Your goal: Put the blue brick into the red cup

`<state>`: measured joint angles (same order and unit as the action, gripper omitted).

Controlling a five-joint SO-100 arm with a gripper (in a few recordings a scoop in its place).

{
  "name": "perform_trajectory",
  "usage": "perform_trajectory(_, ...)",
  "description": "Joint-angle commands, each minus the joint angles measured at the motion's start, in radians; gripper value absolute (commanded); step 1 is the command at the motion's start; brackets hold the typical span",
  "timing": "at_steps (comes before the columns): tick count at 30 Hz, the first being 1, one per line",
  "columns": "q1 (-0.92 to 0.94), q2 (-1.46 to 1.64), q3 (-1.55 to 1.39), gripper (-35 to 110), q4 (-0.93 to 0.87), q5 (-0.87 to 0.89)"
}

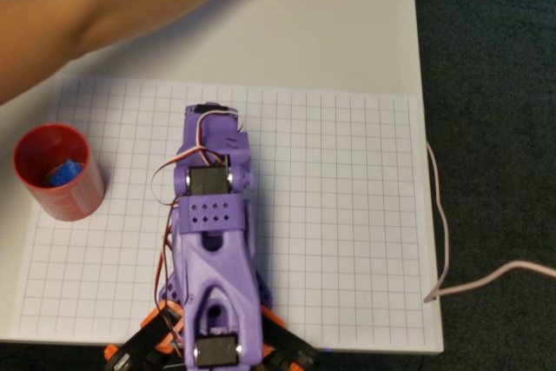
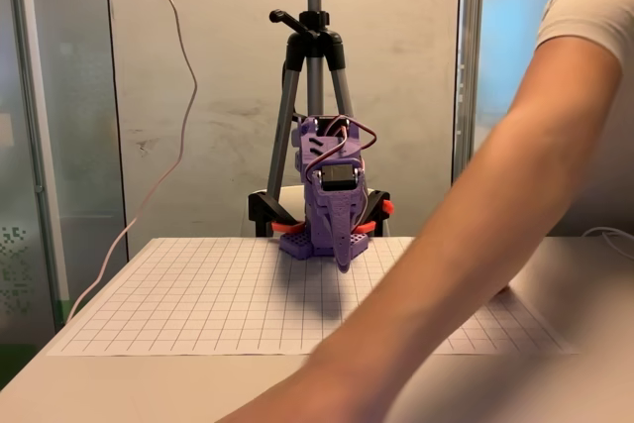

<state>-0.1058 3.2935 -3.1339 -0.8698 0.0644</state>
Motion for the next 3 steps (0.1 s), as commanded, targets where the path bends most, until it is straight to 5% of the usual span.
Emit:
perform_trajectory(1, 0.0, 0.008, 0.02, 0, -0.003, 0.014)
perform_trajectory(3, 0.0, 0.008, 0.02, 0, -0.003, 0.014)
